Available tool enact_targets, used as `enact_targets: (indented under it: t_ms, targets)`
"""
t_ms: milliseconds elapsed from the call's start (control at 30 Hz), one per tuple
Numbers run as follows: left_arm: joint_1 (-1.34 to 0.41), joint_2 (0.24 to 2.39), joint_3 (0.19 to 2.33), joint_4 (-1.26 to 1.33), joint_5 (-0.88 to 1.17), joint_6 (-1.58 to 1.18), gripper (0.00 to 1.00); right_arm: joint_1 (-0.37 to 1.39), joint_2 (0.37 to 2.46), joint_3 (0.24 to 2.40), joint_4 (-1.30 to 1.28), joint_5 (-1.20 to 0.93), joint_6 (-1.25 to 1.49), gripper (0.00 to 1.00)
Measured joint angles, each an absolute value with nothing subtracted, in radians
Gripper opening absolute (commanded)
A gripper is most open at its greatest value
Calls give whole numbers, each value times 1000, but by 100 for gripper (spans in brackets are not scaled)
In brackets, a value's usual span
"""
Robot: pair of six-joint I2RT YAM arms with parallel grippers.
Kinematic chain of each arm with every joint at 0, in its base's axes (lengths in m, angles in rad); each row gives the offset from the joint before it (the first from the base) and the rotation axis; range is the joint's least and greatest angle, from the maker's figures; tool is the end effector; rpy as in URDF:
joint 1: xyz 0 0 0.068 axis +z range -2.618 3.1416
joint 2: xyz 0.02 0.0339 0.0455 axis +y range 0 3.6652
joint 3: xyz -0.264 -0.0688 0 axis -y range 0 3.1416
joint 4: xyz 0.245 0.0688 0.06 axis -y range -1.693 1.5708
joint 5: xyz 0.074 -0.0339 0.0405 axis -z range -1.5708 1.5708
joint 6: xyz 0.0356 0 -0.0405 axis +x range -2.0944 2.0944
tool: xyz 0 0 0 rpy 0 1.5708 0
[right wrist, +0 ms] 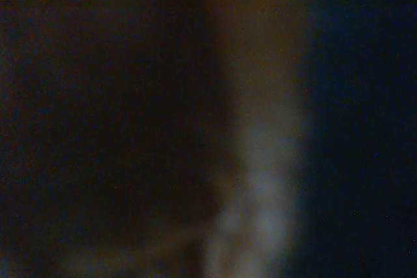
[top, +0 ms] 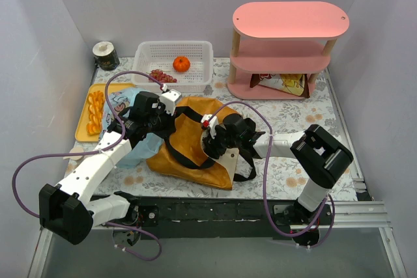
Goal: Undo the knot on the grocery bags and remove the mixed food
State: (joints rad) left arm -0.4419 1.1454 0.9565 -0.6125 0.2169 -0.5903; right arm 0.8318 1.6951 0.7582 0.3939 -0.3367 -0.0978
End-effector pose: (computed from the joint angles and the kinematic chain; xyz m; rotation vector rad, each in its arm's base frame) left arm 0.2124 -0.1090 0.2888 -0.0747 2.4783 -0.7295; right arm 0.2192 0.2580 0.1580 -1.1598 1.8481 0.7844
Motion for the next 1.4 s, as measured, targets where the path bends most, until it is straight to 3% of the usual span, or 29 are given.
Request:
enact_targets:
  t_ms: [200, 433, 467, 500, 533, 600, 733, 933, 1067, 1133, 1400]
  targets:
    - [-442, 1117, 941, -611, 216, -577, 0, 833, 1638, 764, 266, -332, -235, 1]
    - [-440, 1100, 922, -583, 218, -573, 0, 793, 1393, 766, -138, -353, -395, 1]
    - [-440, 1099, 922, -574, 218, -575, 13, 778, 1362, 768, -184, -359, -408, 1]
    - [-440, 1098, 922, -568, 219, -577, 41, 752, 1325, 775, -243, -367, -428, 1]
    - [-440, 1096, 922, -561, 221, -581, 60, 721, 1284, 785, -305, -379, -453, 1]
    - [-440, 1095, 922, -545, 232, -582, 78, 673, 1223, 808, -386, -395, -493, 1]
    - [-437, 1100, 957, -547, 252, -590, 91, 590, 1113, 899, -576, -432, -596, 1]
    - [-435, 1180, 1225, -497, 256, -587, 93, 431, 1038, 1120, -833, -478, -745, 1]
    - [-433, 1211, 1331, -425, 292, -603, 94, 352, 1018, 1231, -845, -483, -757, 1]
    - [-433, 1230, 1344, -394, 337, -627, 98, 344, 1017, 1250, -773, -493, -712, 1]
    - [-432, 1303, 1311, -313, 572, -763, 98, 342, 1130, 1245, -279, -490, -333, 1]
